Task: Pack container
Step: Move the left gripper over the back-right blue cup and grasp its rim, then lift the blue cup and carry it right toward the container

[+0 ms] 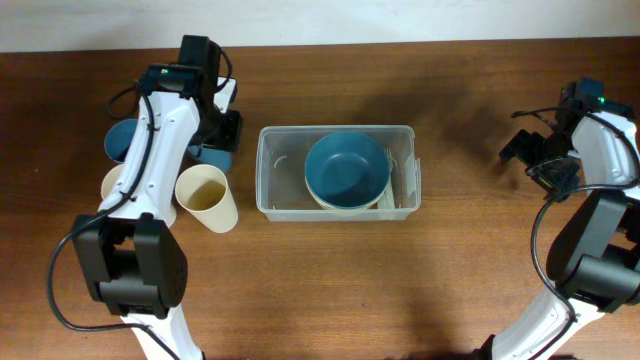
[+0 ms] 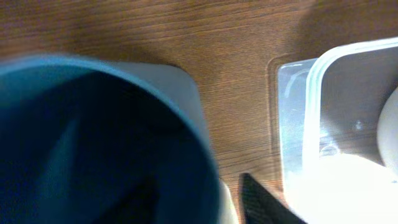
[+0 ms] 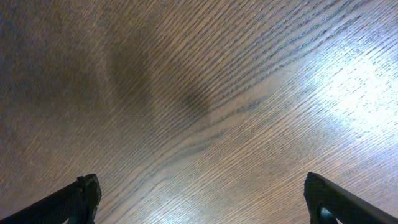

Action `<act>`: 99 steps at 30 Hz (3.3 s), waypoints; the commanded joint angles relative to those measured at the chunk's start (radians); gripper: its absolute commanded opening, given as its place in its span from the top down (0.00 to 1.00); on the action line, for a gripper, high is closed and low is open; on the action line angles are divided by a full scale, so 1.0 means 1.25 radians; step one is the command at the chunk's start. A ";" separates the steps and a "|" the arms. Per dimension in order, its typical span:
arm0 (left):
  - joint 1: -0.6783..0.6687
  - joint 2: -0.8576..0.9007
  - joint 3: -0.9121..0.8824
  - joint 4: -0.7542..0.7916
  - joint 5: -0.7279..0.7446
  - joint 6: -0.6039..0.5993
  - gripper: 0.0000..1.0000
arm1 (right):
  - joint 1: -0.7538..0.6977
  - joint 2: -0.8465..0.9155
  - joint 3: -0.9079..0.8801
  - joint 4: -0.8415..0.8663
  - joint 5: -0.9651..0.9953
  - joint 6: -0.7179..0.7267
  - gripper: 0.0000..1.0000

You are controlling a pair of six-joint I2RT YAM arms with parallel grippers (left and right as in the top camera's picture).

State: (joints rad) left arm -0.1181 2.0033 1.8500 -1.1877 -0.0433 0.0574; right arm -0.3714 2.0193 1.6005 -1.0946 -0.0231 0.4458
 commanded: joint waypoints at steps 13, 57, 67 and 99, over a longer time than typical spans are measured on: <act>0.002 0.005 0.016 0.035 -0.069 -0.059 0.98 | 0.003 -0.001 -0.003 0.000 0.007 0.010 0.01; -0.255 0.003 0.453 -0.337 -0.003 -0.079 0.98 | 0.003 0.000 -0.003 0.000 0.007 0.010 0.01; -0.293 0.027 0.452 -0.320 0.005 -0.094 0.98 | 0.003 -0.001 -0.003 0.000 0.007 0.010 0.01; -0.291 0.244 0.418 -0.237 0.002 -0.098 0.98 | 0.003 0.000 -0.003 0.000 0.007 0.010 0.01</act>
State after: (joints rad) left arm -0.4866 2.2925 2.3787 -1.4952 -0.0410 -0.0502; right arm -0.3714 2.0193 1.6005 -1.0946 -0.0231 0.4465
